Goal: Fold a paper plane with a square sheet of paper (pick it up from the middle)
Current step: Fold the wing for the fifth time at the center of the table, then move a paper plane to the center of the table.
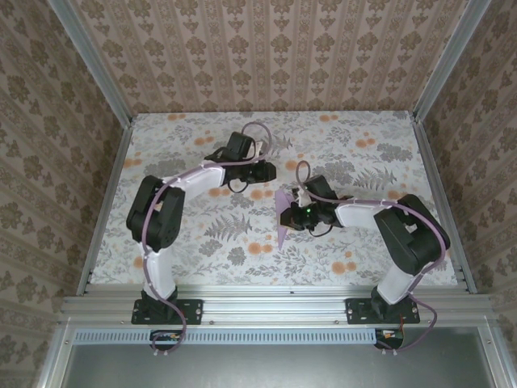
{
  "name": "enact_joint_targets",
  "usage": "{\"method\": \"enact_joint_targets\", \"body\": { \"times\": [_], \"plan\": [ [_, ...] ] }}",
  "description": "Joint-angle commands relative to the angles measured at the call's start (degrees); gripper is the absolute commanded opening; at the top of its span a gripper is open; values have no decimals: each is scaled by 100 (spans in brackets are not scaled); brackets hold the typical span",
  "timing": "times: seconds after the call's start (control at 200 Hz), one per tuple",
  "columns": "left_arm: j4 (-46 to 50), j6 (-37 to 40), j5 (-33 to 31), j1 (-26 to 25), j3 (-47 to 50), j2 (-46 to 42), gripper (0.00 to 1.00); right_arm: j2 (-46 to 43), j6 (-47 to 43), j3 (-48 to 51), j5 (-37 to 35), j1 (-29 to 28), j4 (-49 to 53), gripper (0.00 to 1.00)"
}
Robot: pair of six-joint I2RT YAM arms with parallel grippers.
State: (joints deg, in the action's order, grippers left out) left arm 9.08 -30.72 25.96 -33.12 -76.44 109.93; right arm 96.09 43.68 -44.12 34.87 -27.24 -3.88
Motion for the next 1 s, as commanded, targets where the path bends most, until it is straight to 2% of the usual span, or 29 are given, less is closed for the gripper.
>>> {"method": "enact_joint_targets", "body": {
  "times": [0.0, 0.12, 0.23, 0.345, 0.61, 0.995],
  "plan": [
    [239, 142, 120, -173, 434, -343, 31, -345, 166, 64, 222, 179, 77, 13],
    [125, 34, 95, -320, 954, -698, 33, -578, 111, 246, 196, 476, 197, 14],
    [98, -61, 76, -443, 1319, -923, 35, -737, 55, 340, 204, 724, 323, 20],
    [-23, -221, 164, -582, 1686, -1181, 39, -665, -18, 275, 213, 782, 433, 24],
    [82, -491, -198, -952, 2192, -1503, 45, -262, 26, 167, 345, 767, 243, 32],
    [525, -540, -939, -1559, 1863, -1006, 47, -236, 53, 236, 283, 778, 177, 35]
  ]
}}
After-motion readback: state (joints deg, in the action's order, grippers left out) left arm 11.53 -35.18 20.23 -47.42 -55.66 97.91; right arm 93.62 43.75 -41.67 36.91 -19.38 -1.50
